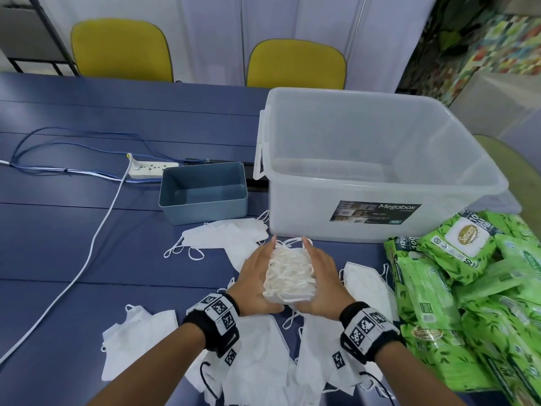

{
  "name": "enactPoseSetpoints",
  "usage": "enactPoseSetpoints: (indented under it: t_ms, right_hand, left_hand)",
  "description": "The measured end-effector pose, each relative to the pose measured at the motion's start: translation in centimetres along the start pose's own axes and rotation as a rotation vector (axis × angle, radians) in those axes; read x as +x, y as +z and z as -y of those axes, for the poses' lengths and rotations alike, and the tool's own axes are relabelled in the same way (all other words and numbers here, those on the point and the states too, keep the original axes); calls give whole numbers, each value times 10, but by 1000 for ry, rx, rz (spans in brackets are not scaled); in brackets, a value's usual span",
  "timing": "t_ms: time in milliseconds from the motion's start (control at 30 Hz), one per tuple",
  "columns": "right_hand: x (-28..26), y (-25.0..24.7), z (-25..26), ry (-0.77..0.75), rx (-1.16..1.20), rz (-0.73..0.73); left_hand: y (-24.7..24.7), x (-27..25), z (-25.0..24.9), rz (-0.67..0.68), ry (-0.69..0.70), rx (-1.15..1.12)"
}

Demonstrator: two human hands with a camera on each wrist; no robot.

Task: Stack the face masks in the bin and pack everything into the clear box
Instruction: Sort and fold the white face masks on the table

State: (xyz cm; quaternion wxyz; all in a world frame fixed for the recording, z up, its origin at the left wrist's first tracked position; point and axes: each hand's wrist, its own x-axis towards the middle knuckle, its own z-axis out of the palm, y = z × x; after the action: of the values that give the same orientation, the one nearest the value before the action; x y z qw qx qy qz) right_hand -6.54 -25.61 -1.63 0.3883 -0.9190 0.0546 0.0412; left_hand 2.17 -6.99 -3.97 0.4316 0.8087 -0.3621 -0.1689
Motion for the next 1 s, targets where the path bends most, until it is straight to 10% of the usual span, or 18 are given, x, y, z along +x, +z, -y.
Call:
enactPoseSetpoints:
  t_ms: [300,567,767,1000]
  right_hand:
    - [8,-8,3,31,-84,59]
    - [8,-5,11,-29,-166,79]
    - [12,-3,-1,22,74,17]
    - [18,8,-19,121,246,-111]
  left_hand:
    - [5,5,19,124,-149,350]
    - [1,14,6,205,50,600]
    - [-1,27,3,21,5,-143]
    - [6,30,30,-20,-64,-138]
